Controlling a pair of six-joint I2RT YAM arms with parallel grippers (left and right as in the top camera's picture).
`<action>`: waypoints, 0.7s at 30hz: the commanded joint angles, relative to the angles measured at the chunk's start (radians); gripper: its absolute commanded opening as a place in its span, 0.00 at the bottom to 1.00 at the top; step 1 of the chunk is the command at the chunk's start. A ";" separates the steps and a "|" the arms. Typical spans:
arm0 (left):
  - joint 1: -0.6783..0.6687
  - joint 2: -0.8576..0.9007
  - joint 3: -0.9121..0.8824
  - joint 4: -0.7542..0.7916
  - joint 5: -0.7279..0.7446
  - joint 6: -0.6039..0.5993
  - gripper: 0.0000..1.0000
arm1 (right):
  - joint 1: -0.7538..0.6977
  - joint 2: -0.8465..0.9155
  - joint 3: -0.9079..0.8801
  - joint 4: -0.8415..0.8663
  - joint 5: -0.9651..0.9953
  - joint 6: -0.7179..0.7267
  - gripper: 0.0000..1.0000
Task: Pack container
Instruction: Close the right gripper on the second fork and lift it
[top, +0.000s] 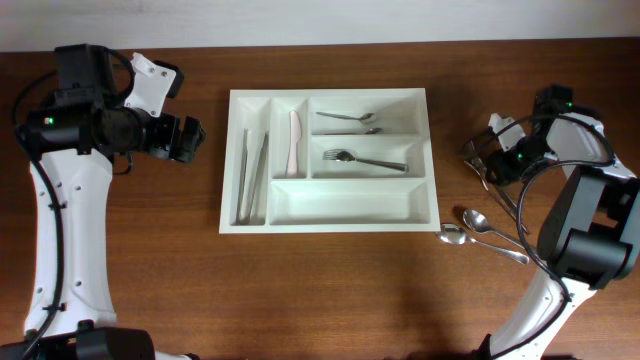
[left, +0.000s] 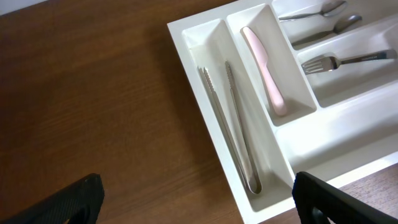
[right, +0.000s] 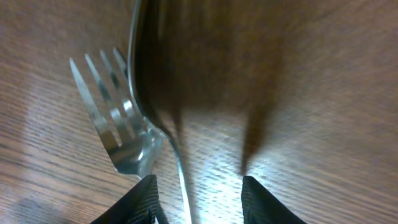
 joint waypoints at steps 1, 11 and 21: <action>0.000 -0.025 0.004 0.000 0.011 0.013 0.99 | 0.003 0.018 -0.019 0.005 0.005 0.011 0.44; 0.000 -0.025 0.004 0.000 0.011 0.013 0.99 | 0.003 0.018 -0.055 0.050 0.005 0.011 0.32; 0.000 -0.025 0.004 0.000 0.011 0.013 0.99 | 0.003 0.018 -0.069 0.083 0.006 0.011 0.16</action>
